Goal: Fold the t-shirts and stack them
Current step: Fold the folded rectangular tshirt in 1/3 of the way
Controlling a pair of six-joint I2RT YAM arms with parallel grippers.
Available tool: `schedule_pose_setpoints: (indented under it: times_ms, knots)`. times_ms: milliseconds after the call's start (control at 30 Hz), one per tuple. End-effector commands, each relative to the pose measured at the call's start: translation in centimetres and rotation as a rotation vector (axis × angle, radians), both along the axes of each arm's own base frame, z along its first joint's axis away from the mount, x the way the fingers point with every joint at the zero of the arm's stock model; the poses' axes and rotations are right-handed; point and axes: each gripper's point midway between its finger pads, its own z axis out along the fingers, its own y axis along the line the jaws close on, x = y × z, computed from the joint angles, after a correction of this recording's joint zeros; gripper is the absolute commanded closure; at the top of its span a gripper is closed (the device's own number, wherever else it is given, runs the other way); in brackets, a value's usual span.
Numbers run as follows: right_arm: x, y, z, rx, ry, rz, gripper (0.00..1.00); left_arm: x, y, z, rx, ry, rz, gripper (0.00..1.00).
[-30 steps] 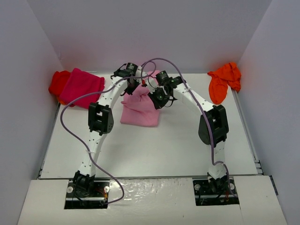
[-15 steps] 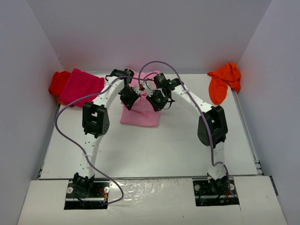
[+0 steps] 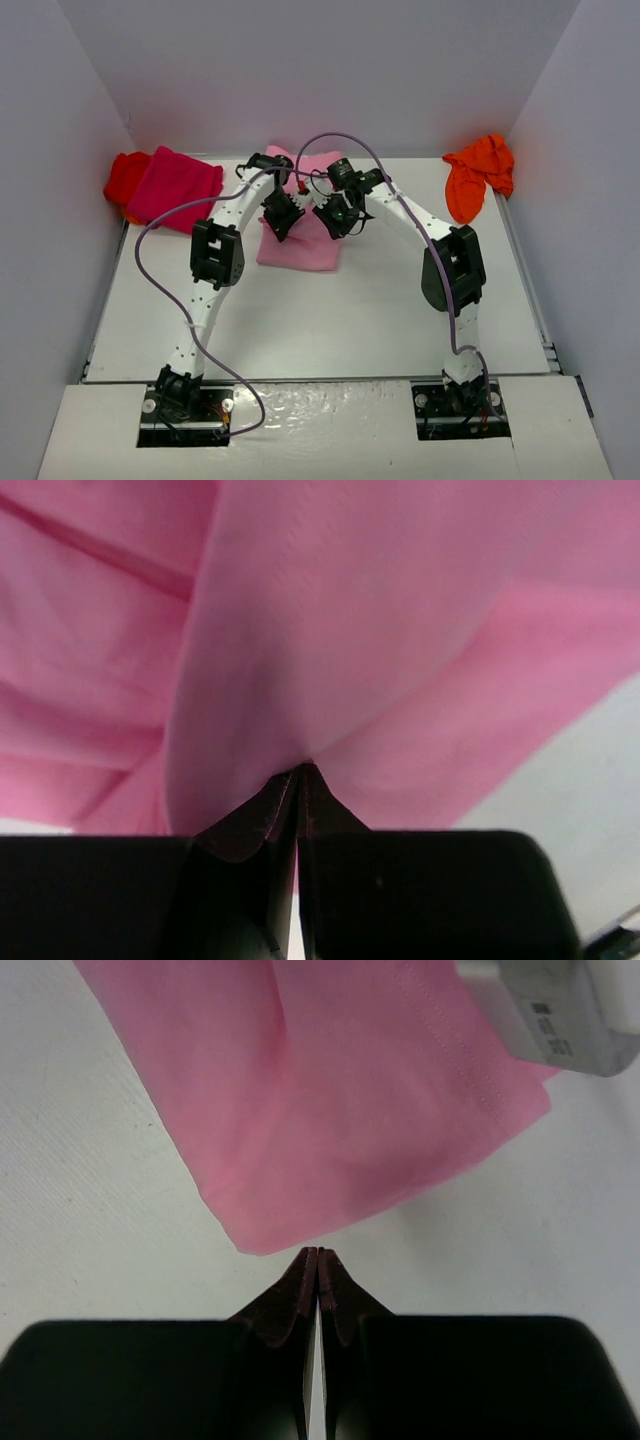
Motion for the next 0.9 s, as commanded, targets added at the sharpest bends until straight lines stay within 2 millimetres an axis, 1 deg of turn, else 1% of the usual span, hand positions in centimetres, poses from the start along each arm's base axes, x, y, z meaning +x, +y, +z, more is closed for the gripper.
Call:
schedule_pose_setpoints:
  times_ms: [0,100,200,267,367,433,500,567,667,733,767,867]
  knots:
    - [-0.2,0.7,0.8,-0.003,-0.031,-0.001,1.0,1.4,-1.1,1.2,0.035,-0.084,-0.026,1.0]
    - [-0.4,0.7,0.6,-0.01,-0.03,0.003,1.0,2.7,-1.1,0.4,0.068,-0.133,-0.008,1.0]
    - [-0.4,0.8,0.5,-0.018,-0.036,0.007,1.0,5.5,-1.2,0.7,0.084,-0.248,0.083,1.0]
    - [-0.5,0.7,0.3,-0.026,-0.037,0.008,1.0,7.7,-1.4,2.1,0.07,-0.351,0.154,1.0]
    - [-0.6,0.7,0.2,-0.032,-0.037,0.011,1.0,10.3,-0.7,5.4,0.072,-0.502,0.265,1.0]
    - [-0.6,0.7,0.0,-0.037,-0.04,0.011,1.0,11.9,-0.2,6.9,0.078,-0.588,0.308,1.0]
    - [-0.7,0.8,-0.2,-0.039,-0.036,0.014,1.0,13.2,-0.3,8.5,0.063,-0.654,0.326,1.0]
    - [-0.9,1.0,-0.4,-0.042,-0.032,0.019,1.0,14.2,0.1,8.6,0.09,-0.691,0.35,1.0]
    - [-1.2,1.4,-0.9,-0.051,-0.027,0.032,1.0,16.2,0.4,9.2,0.112,-0.77,0.397,1.0]
    - [-1.3,1.6,-1.1,-0.053,-0.024,0.037,1.0,16.8,0.7,9.4,0.129,-0.801,0.414,1.0]
    - [-1.5,1.8,-1.4,-0.06,-0.02,0.042,1.0,17.7,0.6,9.8,0.121,-0.843,0.425,1.0]
    - [-1.8,2.2,-1.5,-0.062,-0.017,0.055,1.0,18.1,0.6,10.4,0.108,-0.87,0.448,1.0]
